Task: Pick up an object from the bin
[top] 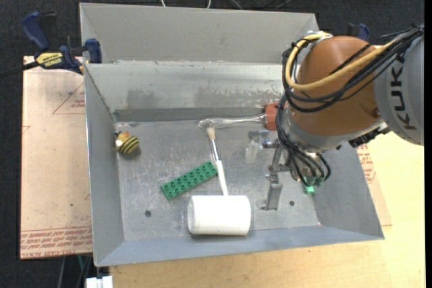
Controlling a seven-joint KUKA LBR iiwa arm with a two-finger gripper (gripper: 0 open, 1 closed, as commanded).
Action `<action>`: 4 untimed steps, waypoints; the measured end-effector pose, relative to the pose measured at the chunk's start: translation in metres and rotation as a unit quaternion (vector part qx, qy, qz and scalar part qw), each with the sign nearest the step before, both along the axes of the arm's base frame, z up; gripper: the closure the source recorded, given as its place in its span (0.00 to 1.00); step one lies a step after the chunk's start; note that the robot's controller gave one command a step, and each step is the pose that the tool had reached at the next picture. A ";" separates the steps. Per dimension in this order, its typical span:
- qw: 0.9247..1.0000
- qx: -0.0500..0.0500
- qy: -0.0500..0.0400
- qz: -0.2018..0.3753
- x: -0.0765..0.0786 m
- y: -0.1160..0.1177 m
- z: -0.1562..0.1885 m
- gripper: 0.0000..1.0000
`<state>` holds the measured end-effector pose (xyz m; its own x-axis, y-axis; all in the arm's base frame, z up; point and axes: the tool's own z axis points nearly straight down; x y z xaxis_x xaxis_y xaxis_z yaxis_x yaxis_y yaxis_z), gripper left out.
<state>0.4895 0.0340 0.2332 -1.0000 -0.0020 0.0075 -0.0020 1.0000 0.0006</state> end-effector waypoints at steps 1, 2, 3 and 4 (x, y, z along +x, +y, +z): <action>1.000 0.000 -0.004 -0.001 0.002 0.000 0.004 0.00; 1.000 0.001 -0.007 0.030 0.031 0.059 -0.093 0.00; 0.989 0.000 -0.010 0.147 0.070 0.096 -0.081 0.00; 0.996 0.001 -0.007 0.094 0.079 0.098 -0.105 0.00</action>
Offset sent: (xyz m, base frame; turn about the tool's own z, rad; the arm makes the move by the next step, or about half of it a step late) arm 0.0483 0.0991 -0.1632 -0.1006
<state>0.5684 0.1324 0.1286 -0.9818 -0.1896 -0.0075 -0.1896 0.9819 0.0014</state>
